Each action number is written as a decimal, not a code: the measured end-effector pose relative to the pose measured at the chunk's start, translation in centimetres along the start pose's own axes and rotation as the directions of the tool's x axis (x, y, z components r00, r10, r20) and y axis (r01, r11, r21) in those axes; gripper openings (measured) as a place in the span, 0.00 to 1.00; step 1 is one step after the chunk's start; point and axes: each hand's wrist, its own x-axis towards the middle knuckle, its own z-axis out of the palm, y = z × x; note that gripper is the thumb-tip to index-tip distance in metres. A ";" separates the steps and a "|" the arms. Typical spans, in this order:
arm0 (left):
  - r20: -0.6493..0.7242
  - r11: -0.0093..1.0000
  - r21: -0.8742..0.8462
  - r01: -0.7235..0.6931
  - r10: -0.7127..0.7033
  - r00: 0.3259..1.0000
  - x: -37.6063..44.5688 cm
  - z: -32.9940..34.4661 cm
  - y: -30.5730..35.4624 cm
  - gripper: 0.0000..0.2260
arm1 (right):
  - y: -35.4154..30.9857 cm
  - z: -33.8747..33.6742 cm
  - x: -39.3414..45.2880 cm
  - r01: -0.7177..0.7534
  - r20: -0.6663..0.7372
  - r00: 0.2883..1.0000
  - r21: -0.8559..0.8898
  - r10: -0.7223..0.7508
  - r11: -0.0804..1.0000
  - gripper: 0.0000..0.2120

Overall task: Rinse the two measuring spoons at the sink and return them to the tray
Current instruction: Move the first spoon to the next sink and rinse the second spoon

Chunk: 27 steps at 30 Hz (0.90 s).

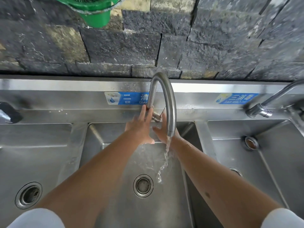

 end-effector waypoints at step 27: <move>0.006 0.994 -0.045 0.099 -0.099 0.995 -26.7 8.1 5.4 0.46 | 12.1 -0.6 -23.3 0.178 0.133 0.984 -0.758 -0.119 0.628 0.58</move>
